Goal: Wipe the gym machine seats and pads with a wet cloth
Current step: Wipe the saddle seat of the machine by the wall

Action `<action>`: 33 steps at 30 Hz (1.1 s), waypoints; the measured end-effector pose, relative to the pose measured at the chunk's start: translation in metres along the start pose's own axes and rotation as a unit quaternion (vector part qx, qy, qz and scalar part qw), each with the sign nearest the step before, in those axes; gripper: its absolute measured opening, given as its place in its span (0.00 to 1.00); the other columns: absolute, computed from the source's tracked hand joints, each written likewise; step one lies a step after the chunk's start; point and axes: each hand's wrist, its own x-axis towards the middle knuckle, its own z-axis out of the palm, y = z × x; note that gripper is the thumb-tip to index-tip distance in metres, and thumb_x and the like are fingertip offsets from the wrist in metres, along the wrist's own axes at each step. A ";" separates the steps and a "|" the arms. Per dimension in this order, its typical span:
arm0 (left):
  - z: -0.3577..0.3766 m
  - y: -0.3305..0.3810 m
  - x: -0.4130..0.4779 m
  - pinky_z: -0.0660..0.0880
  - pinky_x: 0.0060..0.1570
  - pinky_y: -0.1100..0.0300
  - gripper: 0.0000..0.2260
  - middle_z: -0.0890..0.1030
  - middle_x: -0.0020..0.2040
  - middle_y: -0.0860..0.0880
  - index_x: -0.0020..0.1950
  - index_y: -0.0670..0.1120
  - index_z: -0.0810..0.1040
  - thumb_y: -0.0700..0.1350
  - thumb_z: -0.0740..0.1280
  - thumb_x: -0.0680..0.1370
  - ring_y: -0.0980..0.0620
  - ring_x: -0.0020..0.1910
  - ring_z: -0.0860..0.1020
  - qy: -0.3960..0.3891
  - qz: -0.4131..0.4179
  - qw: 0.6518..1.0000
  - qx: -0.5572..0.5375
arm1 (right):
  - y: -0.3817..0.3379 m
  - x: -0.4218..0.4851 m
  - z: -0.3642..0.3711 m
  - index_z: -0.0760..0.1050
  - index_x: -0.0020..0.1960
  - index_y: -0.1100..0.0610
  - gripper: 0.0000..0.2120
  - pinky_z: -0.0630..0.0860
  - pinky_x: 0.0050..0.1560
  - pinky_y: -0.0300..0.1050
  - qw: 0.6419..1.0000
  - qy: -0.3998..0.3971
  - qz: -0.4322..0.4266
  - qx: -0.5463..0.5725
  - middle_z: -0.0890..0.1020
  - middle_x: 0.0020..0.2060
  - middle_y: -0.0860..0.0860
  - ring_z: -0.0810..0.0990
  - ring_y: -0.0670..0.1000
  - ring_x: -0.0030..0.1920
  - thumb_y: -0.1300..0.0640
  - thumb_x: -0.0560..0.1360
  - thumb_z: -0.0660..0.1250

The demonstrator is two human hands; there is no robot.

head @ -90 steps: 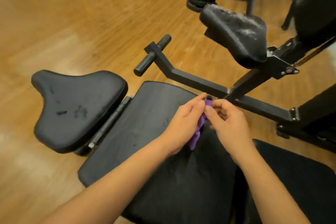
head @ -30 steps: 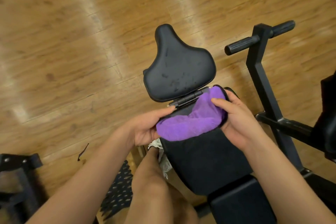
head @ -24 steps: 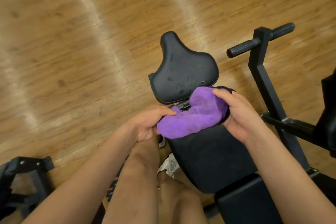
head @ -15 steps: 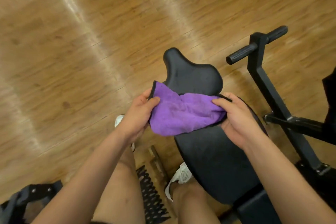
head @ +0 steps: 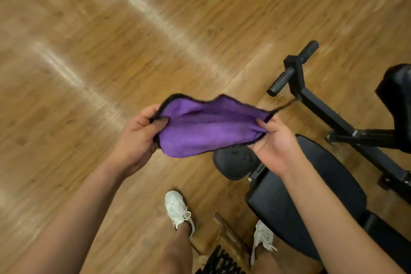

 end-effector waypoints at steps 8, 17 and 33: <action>-0.023 0.101 -0.014 0.75 0.32 0.62 0.24 0.81 0.40 0.46 0.38 0.49 0.84 0.28 0.53 0.78 0.50 0.37 0.76 -0.080 -0.013 0.991 0.107 | -0.008 -0.054 0.073 0.69 0.42 0.56 0.05 0.74 0.64 0.58 0.997 -0.051 -0.032 0.041 0.81 0.57 0.61 0.79 0.61 0.62 0.62 0.75 0.56; -0.010 0.160 0.006 0.79 0.41 0.54 0.13 0.82 0.46 0.47 0.55 0.53 0.82 0.43 0.73 0.72 0.50 0.44 0.81 -0.038 0.008 0.973 0.227 | -0.018 -0.042 0.125 0.74 0.48 0.52 0.13 0.81 0.49 0.50 0.955 0.079 -0.154 -0.241 0.83 0.51 0.53 0.82 0.56 0.51 0.69 0.74 0.69; 0.047 0.217 0.163 0.79 0.45 0.58 0.13 0.86 0.49 0.43 0.55 0.42 0.82 0.32 0.71 0.73 0.47 0.49 0.83 -0.139 -0.141 0.931 0.306 | -0.097 0.041 0.190 0.69 0.65 0.40 0.29 0.82 0.49 0.46 0.880 0.271 -0.207 -0.332 0.74 0.58 0.35 0.79 0.35 0.47 0.68 0.74 0.66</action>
